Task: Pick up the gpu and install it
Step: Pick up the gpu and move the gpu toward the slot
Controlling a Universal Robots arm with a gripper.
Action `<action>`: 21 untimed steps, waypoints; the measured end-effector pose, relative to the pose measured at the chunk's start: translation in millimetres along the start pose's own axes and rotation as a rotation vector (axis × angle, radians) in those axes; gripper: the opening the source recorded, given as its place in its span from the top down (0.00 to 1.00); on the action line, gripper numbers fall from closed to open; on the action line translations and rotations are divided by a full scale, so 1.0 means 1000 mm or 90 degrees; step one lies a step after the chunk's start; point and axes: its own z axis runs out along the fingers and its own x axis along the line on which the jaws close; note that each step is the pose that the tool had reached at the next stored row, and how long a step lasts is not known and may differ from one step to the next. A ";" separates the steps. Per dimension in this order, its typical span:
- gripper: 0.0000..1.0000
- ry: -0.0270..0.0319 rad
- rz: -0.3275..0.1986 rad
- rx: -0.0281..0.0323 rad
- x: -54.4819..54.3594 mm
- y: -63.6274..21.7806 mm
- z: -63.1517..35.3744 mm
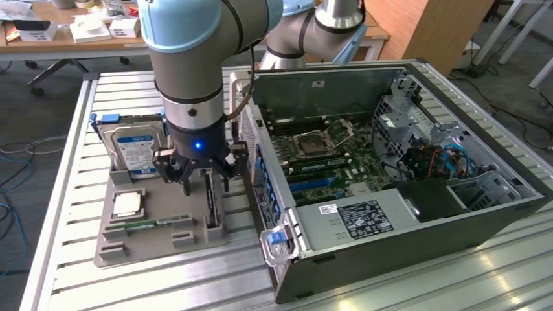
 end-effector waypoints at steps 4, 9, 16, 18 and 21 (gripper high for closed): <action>0.29 0.0000 0.000 0.0000 0.000 0.0000 0.0000; 0.29 0.0000 0.000 0.0001 0.000 0.0000 0.0000; 0.44 0.0000 0.000 0.0000 0.000 0.0000 0.0000; 0.50 0.0000 0.000 0.0000 0.000 0.0000 0.0000; 0.50 0.0001 0.000 0.0000 -0.002 0.0002 0.0000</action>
